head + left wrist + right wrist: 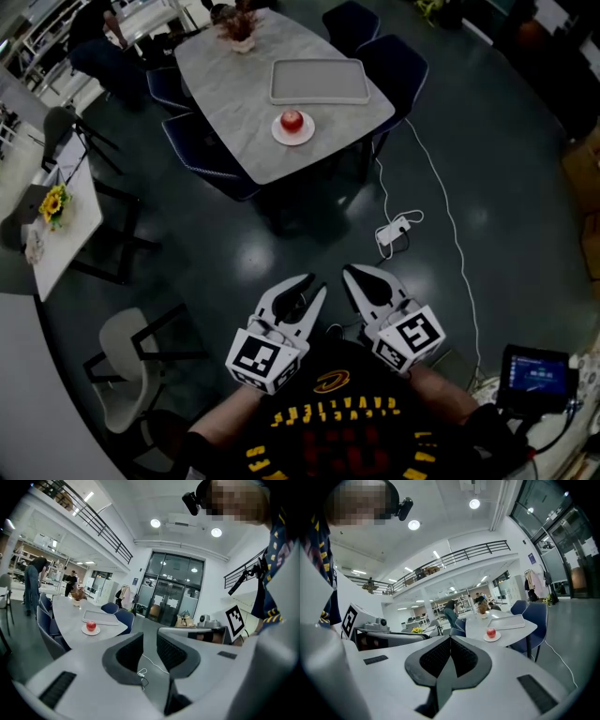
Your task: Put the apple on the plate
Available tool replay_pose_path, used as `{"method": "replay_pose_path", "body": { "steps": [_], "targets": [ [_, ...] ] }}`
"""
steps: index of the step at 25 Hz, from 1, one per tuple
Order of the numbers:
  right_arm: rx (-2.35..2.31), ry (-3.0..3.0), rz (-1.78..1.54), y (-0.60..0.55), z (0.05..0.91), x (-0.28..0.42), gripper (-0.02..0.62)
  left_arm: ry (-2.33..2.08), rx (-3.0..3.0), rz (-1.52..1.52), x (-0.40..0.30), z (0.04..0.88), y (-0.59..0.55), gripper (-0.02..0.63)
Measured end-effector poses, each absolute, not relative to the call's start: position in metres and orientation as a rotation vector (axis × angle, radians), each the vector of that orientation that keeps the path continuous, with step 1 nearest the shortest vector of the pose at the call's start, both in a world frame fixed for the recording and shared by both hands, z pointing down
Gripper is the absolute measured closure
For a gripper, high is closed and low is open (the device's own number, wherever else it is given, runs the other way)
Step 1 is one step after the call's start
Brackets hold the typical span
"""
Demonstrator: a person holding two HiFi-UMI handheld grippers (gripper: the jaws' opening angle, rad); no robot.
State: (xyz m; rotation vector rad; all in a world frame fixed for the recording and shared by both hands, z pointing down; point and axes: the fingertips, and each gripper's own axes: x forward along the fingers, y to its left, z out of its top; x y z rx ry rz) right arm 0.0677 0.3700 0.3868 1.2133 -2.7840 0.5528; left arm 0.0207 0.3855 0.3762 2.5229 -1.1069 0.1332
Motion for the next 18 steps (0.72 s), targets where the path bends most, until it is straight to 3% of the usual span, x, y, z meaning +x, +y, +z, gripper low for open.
{"method": "replay_pose_path", "body": {
  "steps": [18],
  "targets": [
    [1.338,-2.654,0.6,0.292,0.399,0.022,0.589,-0.959,2.494,0.033,-0.031,0.387,0.301,0.512]
  ]
}}
